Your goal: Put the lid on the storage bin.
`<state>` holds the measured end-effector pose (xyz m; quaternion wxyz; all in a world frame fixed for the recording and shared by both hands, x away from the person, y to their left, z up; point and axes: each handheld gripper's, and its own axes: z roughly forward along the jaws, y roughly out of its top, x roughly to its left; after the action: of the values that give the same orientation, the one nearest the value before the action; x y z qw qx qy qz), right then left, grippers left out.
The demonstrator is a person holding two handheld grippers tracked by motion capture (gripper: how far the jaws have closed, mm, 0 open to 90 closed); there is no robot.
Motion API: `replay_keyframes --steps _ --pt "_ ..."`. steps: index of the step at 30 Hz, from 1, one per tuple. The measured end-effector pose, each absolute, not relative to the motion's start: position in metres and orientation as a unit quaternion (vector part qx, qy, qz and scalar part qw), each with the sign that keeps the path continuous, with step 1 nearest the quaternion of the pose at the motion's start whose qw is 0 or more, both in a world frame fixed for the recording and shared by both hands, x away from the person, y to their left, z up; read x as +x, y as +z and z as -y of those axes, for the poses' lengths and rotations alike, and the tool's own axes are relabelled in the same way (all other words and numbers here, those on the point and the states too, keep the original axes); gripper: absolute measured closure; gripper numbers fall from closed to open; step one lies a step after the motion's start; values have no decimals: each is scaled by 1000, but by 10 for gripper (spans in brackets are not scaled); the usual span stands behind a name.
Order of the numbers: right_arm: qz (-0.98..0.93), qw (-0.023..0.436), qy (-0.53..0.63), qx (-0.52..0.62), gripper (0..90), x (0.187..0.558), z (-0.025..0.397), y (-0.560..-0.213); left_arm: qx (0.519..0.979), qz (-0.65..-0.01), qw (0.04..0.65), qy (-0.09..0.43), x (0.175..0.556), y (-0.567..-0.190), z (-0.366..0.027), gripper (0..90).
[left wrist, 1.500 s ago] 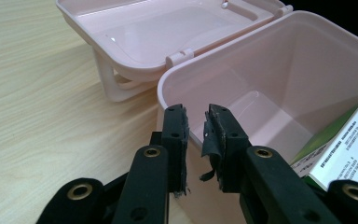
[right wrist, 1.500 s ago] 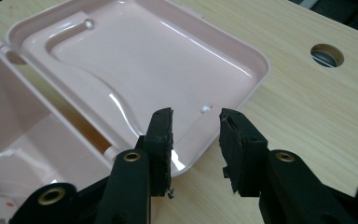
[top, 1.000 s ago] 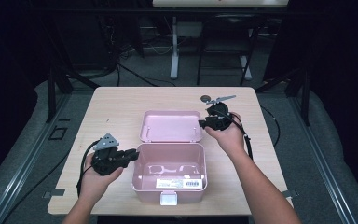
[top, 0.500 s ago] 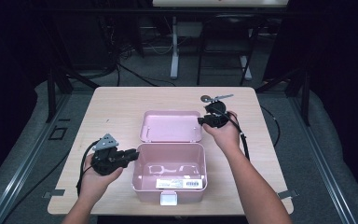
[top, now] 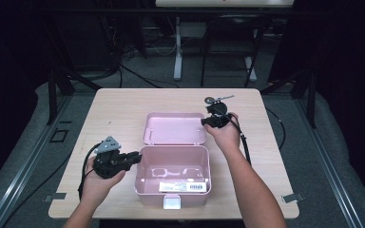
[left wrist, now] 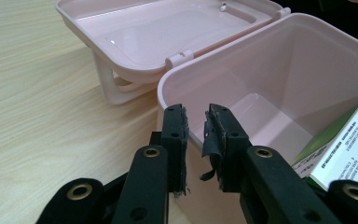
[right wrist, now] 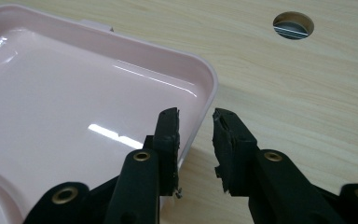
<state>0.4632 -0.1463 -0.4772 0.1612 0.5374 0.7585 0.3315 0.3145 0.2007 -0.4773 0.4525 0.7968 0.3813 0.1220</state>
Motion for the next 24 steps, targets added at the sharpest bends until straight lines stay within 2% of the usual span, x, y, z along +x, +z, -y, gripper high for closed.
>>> replay_keyframes --steps 13,24 --pt "-745 153 312 570 762 467 137 -482 796 -383 453 121 315 -477 -201 769" --pt "-732 165 316 581 792 464 134 -477 796 -384 452 121 315 -477 -200 770"
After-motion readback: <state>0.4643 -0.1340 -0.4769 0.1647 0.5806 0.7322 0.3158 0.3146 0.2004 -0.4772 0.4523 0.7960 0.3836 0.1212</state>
